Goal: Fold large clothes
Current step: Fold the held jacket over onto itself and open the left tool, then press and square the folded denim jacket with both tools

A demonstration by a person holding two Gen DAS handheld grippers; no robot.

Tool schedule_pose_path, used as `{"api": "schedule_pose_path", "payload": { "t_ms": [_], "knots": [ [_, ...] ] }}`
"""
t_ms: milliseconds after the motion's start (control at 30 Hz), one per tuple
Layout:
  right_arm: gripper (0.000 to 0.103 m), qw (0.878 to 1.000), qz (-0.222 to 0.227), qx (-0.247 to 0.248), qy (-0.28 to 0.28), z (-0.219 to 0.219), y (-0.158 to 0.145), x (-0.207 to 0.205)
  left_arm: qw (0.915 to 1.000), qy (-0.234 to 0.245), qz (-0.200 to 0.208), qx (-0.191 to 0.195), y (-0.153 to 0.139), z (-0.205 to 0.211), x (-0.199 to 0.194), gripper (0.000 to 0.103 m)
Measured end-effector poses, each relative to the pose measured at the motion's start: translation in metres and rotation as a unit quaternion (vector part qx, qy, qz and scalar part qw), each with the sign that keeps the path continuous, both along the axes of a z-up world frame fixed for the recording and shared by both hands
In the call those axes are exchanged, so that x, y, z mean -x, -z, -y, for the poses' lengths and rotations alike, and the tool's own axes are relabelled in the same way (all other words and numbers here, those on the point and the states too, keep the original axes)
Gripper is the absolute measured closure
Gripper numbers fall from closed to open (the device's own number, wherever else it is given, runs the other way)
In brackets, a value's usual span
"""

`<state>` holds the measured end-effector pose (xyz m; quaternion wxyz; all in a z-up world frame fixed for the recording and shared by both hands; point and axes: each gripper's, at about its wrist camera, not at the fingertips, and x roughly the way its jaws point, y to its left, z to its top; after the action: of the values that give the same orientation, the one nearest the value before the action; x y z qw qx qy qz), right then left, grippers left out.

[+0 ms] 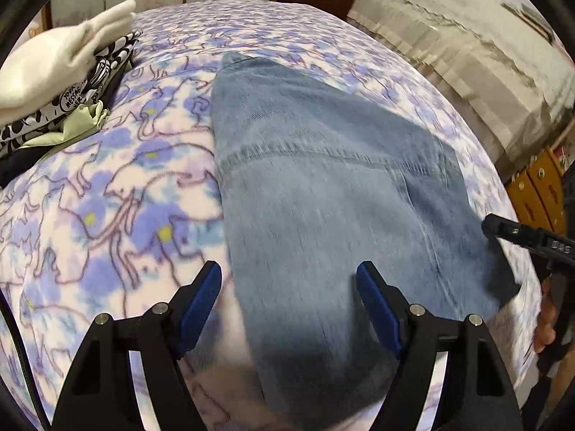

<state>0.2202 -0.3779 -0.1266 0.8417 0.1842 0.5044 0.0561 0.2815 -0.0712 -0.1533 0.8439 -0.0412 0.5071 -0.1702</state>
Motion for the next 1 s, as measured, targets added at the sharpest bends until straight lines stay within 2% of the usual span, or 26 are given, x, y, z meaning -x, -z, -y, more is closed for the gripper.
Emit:
{"api": "schedule_pose_path", "payload": {
  "t_ms": [133, 233, 267, 300, 367, 433, 567, 667, 767, 867, 1000],
  "knots": [
    [0.059, 0.999, -0.020, -0.014, 0.036, 0.012, 0.015, -0.037, 0.9998, -0.009, -0.012, -0.010, 0.006, 0.004, -0.026, 0.027],
    [0.059, 0.999, -0.016, 0.009, 0.038, 0.008, 0.020, -0.055, 0.9997, -0.010, -0.022, -0.001, 0.010, 0.008, -0.038, 0.027],
    [0.062, 0.999, -0.014, 0.019, 0.034, 0.005, 0.022, -0.060, 0.9997, -0.010, -0.023, -0.005, 0.011, 0.010, -0.041, 0.027],
    [0.079, 0.998, -0.017, 0.049, 0.026, 0.001, 0.024, -0.065, 0.9997, -0.010, -0.021, -0.012, 0.011, 0.012, -0.042, 0.027],
    [0.093, 0.998, 0.000, 0.058, 0.019, 0.002, 0.020, -0.068, 0.9996, -0.007, -0.012, -0.026, 0.012, 0.015, -0.043, 0.027],
    [0.094, 0.998, 0.021, 0.048, 0.025, 0.010, 0.019, -0.069, 0.9995, -0.004, -0.008, -0.030, 0.015, 0.017, -0.042, 0.027],
    [0.092, 0.998, 0.000, 0.051, 0.026, 0.012, 0.039, -0.075, 0.9997, -0.011, -0.017, -0.011, 0.021, 0.012, -0.042, 0.026],
    [0.088, 0.998, -0.013, 0.055, 0.035, 0.011, 0.025, -0.073, 0.9995, -0.015, -0.025, -0.010, 0.016, 0.008, -0.040, 0.026],
    [0.088, 0.994, 0.013, 0.105, 0.038, -0.003, -0.002, -0.056, 0.9995, -0.017, -0.001, -0.028, -0.002, 0.010, -0.029, 0.026],
    [0.088, 0.995, 0.044, 0.092, 0.008, -0.027, -0.020, -0.035, 0.9997, -0.016, 0.018, 0.007, -0.022, 0.012, -0.013, 0.027],
    [0.088, 0.996, 0.048, 0.065, -0.039, -0.061, -0.024, -0.012, 0.9991, 0.002, 0.018, 0.039, -0.029, 0.023, 0.007, 0.027]
  ]
}}
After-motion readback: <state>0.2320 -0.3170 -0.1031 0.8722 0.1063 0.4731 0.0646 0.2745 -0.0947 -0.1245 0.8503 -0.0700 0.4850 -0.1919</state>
